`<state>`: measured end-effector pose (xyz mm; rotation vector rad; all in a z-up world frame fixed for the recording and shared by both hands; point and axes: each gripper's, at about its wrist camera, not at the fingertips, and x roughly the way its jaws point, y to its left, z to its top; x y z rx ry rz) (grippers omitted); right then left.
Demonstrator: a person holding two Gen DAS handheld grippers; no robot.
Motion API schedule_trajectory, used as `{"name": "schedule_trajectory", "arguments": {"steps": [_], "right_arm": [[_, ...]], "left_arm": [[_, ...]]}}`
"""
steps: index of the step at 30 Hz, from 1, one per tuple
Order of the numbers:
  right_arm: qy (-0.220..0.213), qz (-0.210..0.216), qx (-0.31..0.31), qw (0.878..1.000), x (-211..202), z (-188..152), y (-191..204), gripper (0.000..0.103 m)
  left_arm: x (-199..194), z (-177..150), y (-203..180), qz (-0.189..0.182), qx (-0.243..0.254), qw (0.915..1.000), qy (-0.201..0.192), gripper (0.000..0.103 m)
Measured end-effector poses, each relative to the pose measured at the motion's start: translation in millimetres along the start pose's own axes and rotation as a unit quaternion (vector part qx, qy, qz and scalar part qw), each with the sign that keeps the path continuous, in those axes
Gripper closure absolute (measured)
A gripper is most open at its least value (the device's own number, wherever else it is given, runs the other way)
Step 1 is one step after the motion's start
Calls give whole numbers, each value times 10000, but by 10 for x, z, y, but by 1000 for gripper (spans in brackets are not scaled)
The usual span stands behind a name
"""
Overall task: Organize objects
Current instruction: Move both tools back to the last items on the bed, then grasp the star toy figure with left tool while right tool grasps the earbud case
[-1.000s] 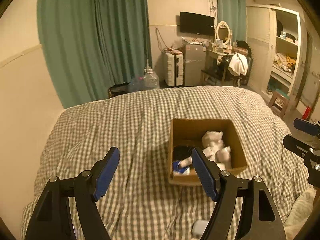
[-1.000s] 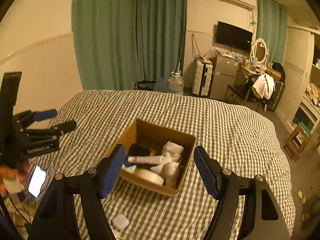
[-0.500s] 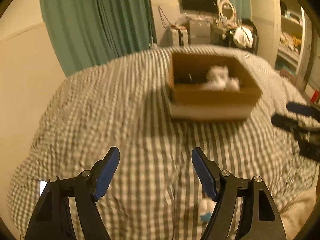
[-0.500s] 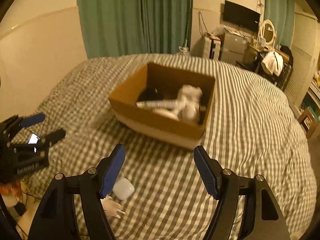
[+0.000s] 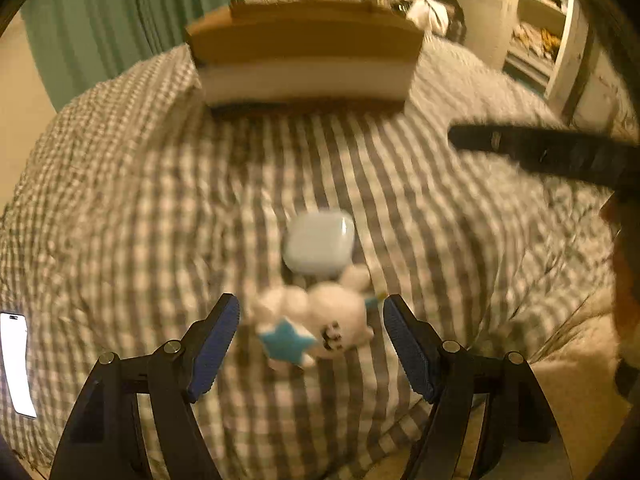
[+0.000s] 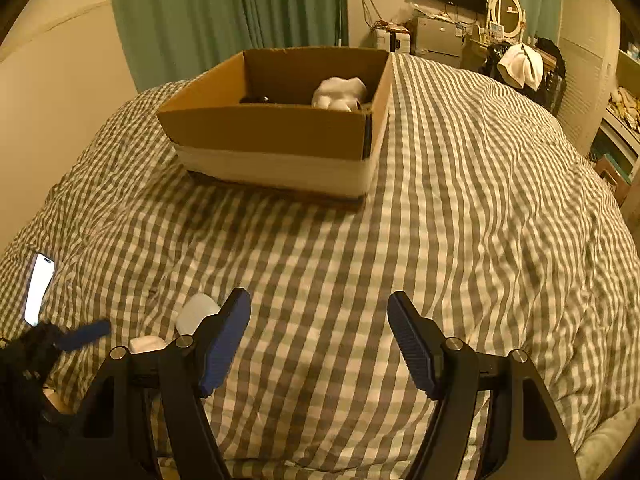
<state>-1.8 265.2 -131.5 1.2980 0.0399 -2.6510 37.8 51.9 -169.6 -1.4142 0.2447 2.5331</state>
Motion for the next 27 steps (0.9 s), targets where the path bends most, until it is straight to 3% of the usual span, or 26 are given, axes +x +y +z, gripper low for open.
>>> {"name": "schedule_trajectory", "arguments": {"steps": [3, 5, 7, 9, 14, 19, 27], "right_arm": [[20, 40, -69, 10000, 42, -51, 14, 32], [11, 47, -124, 9999, 75, -74, 34, 32], [18, 61, -196, 9998, 125, -105, 63, 32], [10, 79, -254, 9996, 188, -115, 107, 32], [-48, 261, -501, 9984, 321, -94, 280, 32], [117, 670, -901, 9936, 581, -58, 626, 32], [679, 958, -1447, 9825, 1033, -116, 1121, 32]], "left_arm": [[238, -65, 11, 50, -152, 9996, 225, 26], [353, -91, 71, -145, -425, 9987, 245, 26], [395, -90, 116, -371, -563, 9976, 183, 38], [374, -68, 147, -410, -521, 9976, 185, 38], [16, 93, 545, 84, -702, 9972, -230, 38], [-27, 279, 1020, 611, -831, 9936, -463, 38], [162, 360, 1289, 675, -884, 9935, -249, 38]]}}
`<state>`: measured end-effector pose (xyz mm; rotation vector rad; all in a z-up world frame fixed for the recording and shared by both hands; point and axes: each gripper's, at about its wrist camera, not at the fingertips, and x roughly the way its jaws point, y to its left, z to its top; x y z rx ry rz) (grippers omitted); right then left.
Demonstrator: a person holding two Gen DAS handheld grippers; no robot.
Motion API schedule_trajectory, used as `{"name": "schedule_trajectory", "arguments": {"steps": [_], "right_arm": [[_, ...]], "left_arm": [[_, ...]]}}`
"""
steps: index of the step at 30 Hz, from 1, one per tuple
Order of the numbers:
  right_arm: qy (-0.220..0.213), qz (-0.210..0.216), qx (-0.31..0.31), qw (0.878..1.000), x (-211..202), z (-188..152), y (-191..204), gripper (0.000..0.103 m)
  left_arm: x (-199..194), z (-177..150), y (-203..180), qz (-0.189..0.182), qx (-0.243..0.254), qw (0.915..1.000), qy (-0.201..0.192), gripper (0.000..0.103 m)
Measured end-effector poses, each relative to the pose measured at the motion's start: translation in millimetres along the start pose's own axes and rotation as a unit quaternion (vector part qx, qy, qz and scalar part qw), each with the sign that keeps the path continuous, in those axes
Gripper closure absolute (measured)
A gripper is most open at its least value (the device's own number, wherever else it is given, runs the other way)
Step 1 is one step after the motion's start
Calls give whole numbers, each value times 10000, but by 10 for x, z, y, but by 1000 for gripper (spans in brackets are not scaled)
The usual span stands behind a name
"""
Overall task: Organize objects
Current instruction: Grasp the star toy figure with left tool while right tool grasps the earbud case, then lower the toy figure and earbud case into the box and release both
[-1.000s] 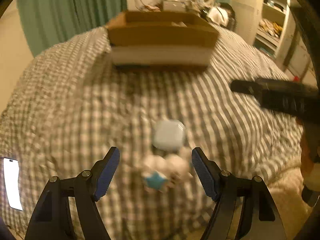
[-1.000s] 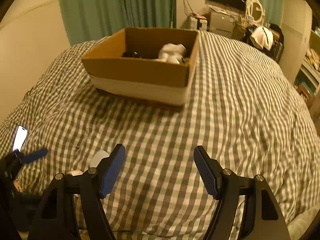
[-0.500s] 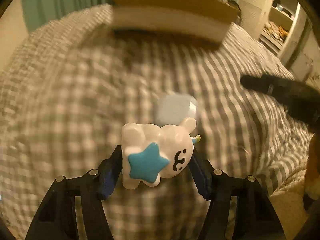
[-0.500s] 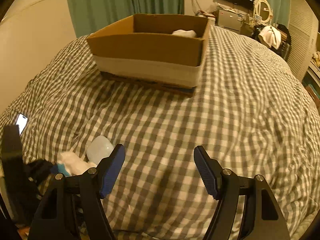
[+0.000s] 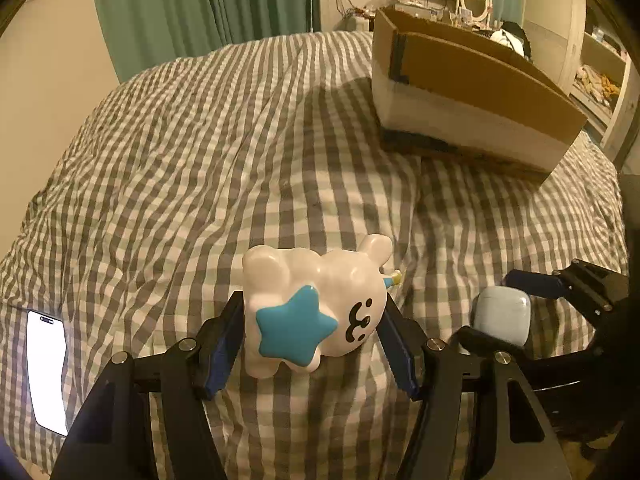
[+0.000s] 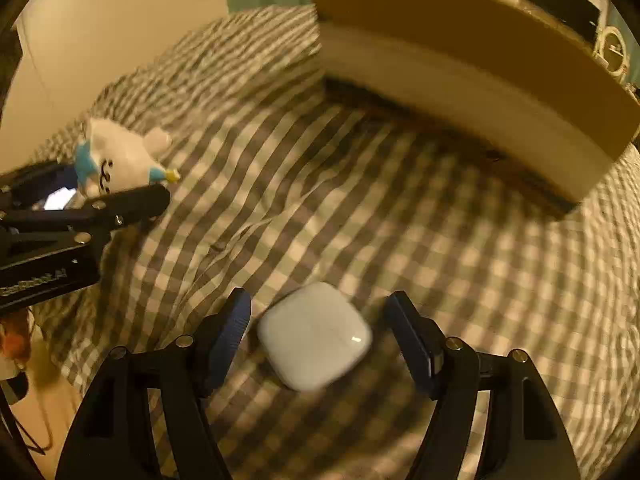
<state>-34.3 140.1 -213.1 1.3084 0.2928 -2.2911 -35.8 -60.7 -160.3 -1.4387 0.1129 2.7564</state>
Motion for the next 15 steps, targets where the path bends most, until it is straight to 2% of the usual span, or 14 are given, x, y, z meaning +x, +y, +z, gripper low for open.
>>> {"name": "schedule_trajectory", "arguments": {"steps": [3, 4, 7, 10, 15], "right_arm": [[164, -222, -182, 9995, 81, 0, 95, 35], [171, -293, -231, 9992, 68, -6, 116, 46], [187, -394, -232, 9988, -1, -27, 139, 46], [29, -334, -51, 9994, -180, -23, 93, 46], [-268, -329, 200, 9989, -614, 151, -109, 46]], "left_arm": [[-18, -20, 7, -15, -49, 10000, 33, 38], [-49, -49, 41, -29, -79, 10000, 44, 38], [-149, -67, 51, -56, -78, 9999, 46, 38], [-312, -62, 17, -39, -15, 10000, 16, 38], [-638, 156, -37, -210, -50, 9996, -192, 38]]}}
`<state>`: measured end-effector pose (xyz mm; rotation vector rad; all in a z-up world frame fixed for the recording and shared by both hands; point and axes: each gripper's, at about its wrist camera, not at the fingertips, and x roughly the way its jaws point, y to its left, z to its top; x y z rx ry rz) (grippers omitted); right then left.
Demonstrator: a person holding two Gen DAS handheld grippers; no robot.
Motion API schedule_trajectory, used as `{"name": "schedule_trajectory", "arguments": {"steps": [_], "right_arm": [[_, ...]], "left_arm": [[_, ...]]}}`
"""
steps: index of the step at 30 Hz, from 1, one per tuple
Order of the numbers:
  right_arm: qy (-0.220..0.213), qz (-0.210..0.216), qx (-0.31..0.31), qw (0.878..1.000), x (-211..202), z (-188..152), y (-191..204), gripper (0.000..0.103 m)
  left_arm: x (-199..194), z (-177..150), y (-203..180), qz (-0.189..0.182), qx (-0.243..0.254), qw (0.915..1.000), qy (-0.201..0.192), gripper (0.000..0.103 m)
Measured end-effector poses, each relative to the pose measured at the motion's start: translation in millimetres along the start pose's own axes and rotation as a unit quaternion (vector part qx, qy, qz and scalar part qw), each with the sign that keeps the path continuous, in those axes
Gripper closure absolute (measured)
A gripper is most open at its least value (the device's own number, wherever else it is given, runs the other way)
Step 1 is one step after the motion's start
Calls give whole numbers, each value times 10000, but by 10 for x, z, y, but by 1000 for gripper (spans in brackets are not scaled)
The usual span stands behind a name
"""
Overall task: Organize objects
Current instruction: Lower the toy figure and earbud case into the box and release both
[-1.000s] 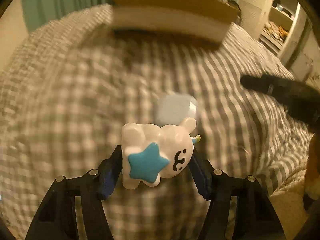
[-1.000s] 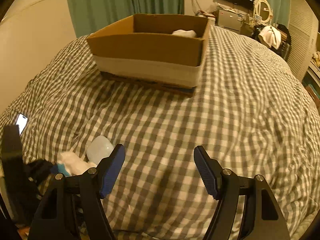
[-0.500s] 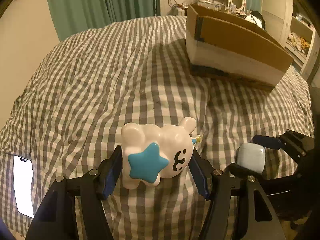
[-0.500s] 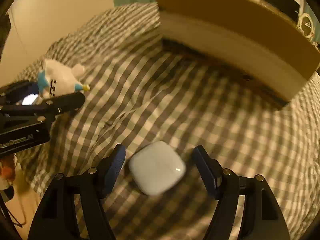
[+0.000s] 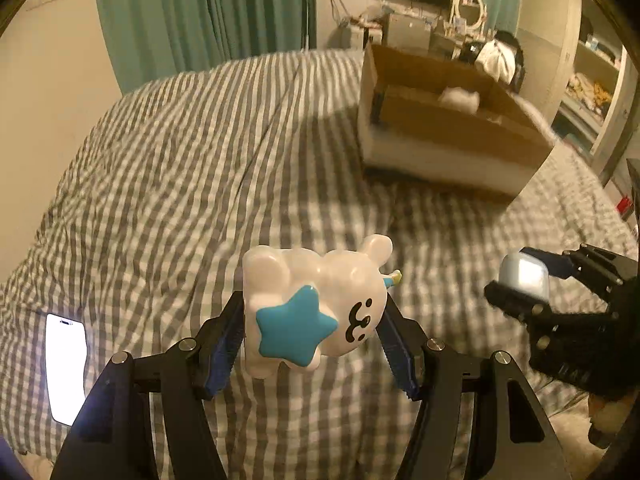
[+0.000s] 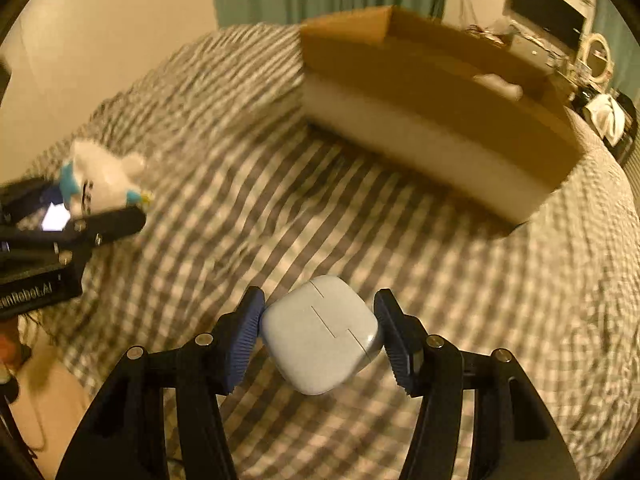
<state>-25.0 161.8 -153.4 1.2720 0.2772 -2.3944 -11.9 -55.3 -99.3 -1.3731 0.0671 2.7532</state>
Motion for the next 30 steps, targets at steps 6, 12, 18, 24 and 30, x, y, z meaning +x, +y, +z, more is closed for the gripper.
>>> {"name": "schedule_trajectory", "arguments": {"steps": [6, 12, 18, 24, 30], "right_arm": [[-503, -159, 196, 9984, -663, 364, -381, 46], [-917, -259, 249, 9951, -1253, 964, -729, 46], [-1182, -305, 187, 9923, -1392, 1611, -863, 46], [-1408, -268, 427, 9888, -1175, 2082, -1082, 46], [-1276, -200, 731, 9889, -708, 2233, -1374, 46]], "left_arm": [[-283, 565, -177, -311, -10, 9987, -391, 38], [-543, 1377, -352, -573, 5, 9923, -1096, 38], [-420, 2032, -533, -663, 207, 9892, -1291, 38], [19, 2342, -691, -576, 513, 9896, -1215, 38], [547, 2376, -807, -583, 640, 9915, -975, 38]]}}
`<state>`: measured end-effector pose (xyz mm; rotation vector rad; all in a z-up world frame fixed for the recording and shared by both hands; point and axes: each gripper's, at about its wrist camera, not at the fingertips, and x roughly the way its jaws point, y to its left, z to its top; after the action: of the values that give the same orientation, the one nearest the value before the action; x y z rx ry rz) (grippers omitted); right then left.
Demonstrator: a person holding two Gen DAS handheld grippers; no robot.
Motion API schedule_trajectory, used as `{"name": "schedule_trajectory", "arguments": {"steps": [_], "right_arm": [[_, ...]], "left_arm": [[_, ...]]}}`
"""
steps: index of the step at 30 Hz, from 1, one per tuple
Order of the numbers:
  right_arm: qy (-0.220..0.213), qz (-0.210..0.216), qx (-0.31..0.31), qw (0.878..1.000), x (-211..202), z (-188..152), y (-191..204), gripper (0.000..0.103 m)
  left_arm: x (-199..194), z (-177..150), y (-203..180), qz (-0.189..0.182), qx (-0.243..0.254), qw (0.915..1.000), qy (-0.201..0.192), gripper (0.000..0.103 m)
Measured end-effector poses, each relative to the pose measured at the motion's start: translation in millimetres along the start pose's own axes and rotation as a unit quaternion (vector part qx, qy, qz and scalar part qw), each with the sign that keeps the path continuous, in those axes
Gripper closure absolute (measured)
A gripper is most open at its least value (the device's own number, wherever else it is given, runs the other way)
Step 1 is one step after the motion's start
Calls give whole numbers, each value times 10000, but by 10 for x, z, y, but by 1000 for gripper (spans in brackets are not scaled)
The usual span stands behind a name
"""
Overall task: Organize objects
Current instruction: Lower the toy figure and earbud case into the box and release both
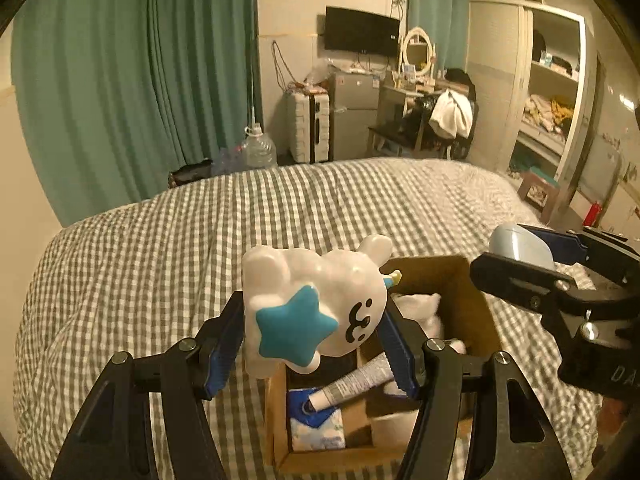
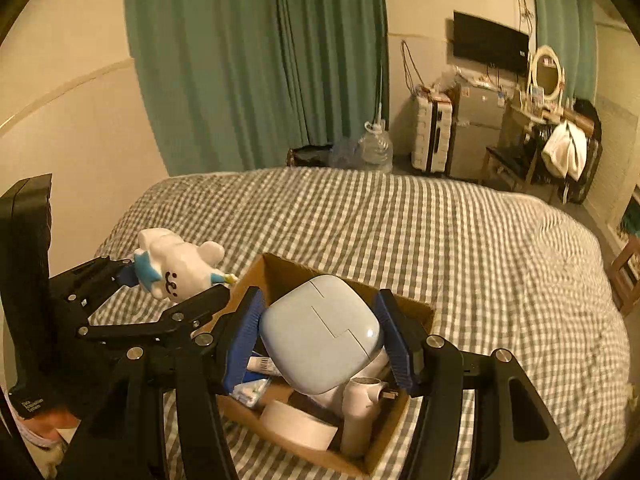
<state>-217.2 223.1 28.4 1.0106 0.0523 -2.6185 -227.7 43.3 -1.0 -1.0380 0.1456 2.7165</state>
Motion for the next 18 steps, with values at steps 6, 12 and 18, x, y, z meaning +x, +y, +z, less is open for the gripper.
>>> {"name": "schedule_trajectory", "arguments": {"steps": [6, 12, 18], "right_arm": [[288, -62, 139, 9995, 439, -196, -143, 46], [472, -155, 254, 9984, 638, -337, -246, 46], [446, -68, 466, 9979, 565, -363, -301, 46]], "left_arm": [[337, -81, -68, -88, 90, 9998, 171, 38], [573, -211, -122, -147, 183, 9991, 349, 38], [578, -314, -159, -236, 148, 9988, 397, 37]]}}
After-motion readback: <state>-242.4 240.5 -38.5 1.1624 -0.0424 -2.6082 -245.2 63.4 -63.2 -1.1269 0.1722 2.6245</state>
